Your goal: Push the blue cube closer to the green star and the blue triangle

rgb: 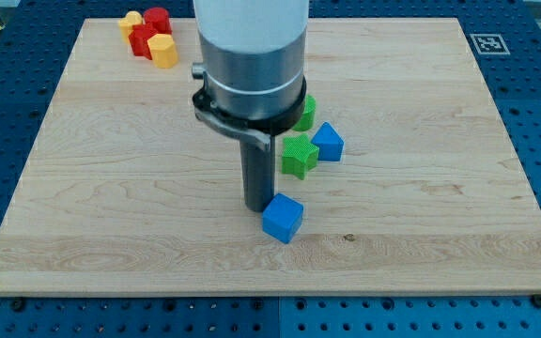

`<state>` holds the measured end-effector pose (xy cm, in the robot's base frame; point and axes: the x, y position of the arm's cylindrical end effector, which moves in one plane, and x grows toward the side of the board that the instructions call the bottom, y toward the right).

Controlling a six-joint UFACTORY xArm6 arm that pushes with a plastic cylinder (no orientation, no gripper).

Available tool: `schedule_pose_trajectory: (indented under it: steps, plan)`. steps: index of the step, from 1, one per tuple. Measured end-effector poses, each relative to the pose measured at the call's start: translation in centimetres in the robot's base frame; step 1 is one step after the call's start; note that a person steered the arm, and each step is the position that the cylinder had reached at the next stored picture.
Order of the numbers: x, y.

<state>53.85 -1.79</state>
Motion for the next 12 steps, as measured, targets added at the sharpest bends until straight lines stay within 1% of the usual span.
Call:
schedule_pose_trajectory:
  steps: [1,3,4,5,6,8,10,12]
  plan:
    - [3.5,0.0]
    - [7.9,-0.2]
    - [8.0,-0.2]
    - [7.7,0.4]
    - [6.4,3.1]
    - [4.7,3.8]
    - [1.6,3.8]
    - [-2.6,3.8]
